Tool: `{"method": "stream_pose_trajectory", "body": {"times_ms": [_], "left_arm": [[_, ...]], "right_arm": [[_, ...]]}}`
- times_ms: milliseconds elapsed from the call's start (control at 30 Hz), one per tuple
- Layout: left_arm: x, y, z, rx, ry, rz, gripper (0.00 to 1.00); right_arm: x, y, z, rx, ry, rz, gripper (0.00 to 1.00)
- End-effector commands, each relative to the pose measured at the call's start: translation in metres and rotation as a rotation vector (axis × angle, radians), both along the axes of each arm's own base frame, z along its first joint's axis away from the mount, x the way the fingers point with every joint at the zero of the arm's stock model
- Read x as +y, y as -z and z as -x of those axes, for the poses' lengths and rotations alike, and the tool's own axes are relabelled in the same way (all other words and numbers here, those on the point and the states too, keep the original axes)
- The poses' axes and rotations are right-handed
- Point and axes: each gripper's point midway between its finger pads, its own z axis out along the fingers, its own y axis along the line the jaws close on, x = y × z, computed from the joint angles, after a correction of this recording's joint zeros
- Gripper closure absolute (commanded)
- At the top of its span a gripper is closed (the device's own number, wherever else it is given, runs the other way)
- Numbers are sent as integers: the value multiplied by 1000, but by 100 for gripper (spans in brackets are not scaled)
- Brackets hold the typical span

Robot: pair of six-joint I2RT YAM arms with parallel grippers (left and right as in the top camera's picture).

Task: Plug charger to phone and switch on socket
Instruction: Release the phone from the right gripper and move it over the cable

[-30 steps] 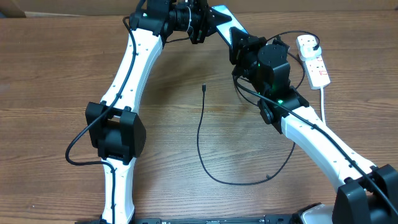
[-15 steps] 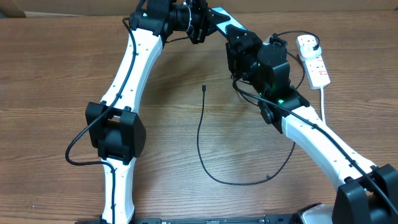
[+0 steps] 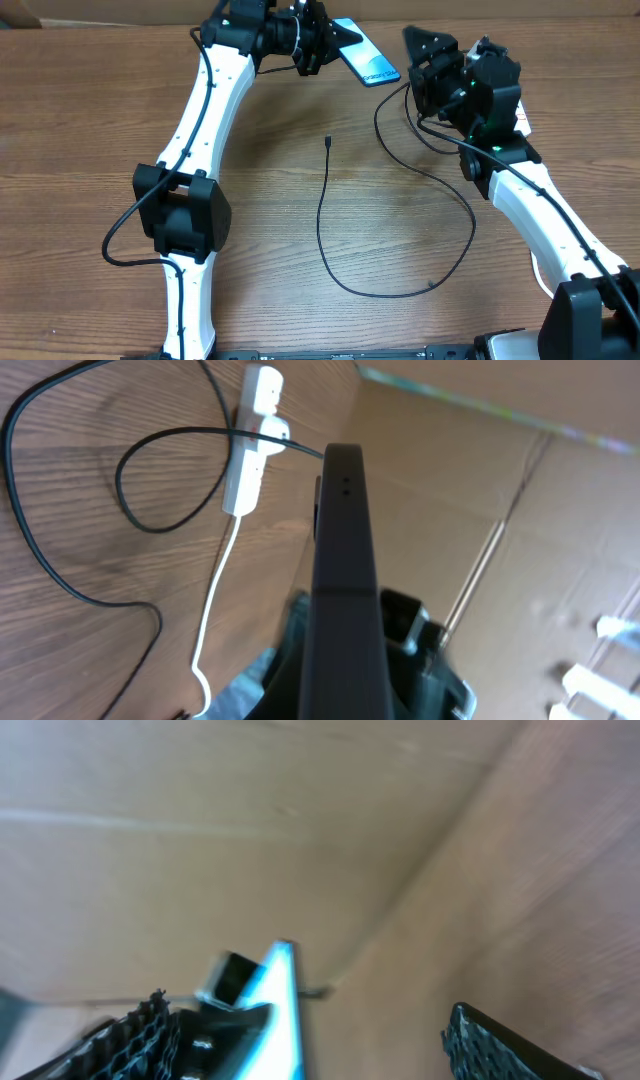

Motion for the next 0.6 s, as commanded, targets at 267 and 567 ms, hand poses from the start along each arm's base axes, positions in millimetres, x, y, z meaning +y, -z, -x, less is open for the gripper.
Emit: {"method": "stream_pose_trajectory", "body": {"times_ms": [267, 567], "left_arm": [[70, -68, 15, -221, 183, 243, 96], [107, -83, 20, -352, 234, 324, 96]], "right_arm": [[29, 89, 64, 205, -332, 385, 15], [74, 112, 102, 131, -541, 719, 21]]}}
